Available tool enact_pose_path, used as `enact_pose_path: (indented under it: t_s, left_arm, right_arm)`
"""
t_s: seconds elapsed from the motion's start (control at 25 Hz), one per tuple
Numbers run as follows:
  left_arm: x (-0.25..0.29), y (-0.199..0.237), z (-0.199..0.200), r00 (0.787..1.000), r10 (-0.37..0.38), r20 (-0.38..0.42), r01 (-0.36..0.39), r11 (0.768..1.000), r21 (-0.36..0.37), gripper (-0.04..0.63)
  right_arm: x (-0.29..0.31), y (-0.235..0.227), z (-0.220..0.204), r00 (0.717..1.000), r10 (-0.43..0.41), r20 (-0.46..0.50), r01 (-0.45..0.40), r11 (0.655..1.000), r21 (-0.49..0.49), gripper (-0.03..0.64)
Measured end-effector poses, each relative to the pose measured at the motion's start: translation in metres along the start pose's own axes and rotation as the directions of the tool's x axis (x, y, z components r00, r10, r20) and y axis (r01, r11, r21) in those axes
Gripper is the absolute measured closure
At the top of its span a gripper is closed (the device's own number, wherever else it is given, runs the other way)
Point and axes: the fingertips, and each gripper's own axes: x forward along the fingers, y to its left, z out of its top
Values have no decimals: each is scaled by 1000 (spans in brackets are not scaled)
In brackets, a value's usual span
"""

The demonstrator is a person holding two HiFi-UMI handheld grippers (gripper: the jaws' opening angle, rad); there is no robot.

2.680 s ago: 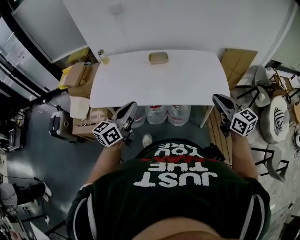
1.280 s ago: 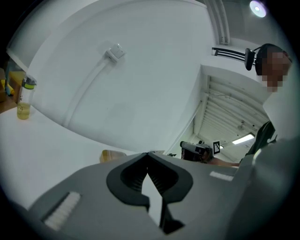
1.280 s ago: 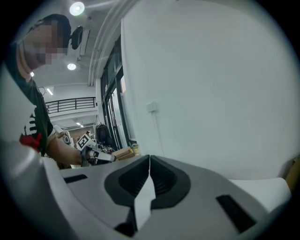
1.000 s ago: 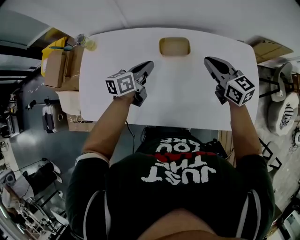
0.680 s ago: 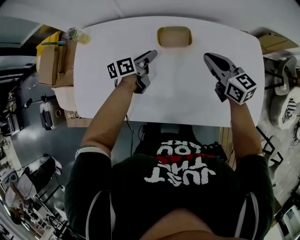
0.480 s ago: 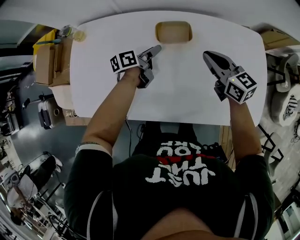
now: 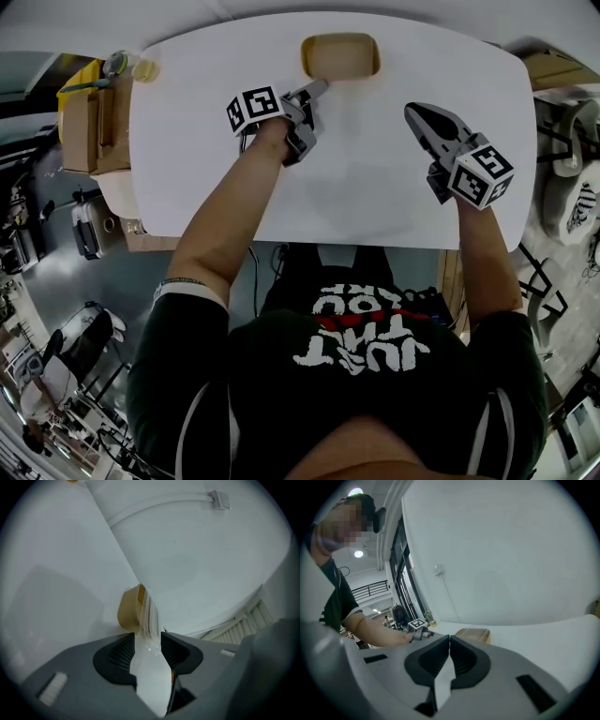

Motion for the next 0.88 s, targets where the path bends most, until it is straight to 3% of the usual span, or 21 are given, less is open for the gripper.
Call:
enact_pose_path:
  t_s: [0.16, 0.32, 0.6, 0.88]
  left_arm:
    - [4, -3, 2, 1000, -4, 13, 4, 1000, -12, 436]
    - [3, -3, 2, 1000, 4, 25, -3, 1000, -21, 537]
    - [-15, -2, 12, 994, -84, 66, 89, 993, -79, 549]
    - [-34, -33, 17, 977, -189, 101, 194, 980, -49, 552]
  right_arm:
    - [-5, -8, -7, 1000, -6, -20, 6, 1000, 11, 609]
    - [-6, -11, -11, 1000, -10, -24, 10, 1000, 25, 609]
    - [9, 2, -9, 1000, -18, -26, 19, 1000, 24, 609]
    - [4, 10, 1, 1000, -25, -14, 26, 1000, 17, 609]
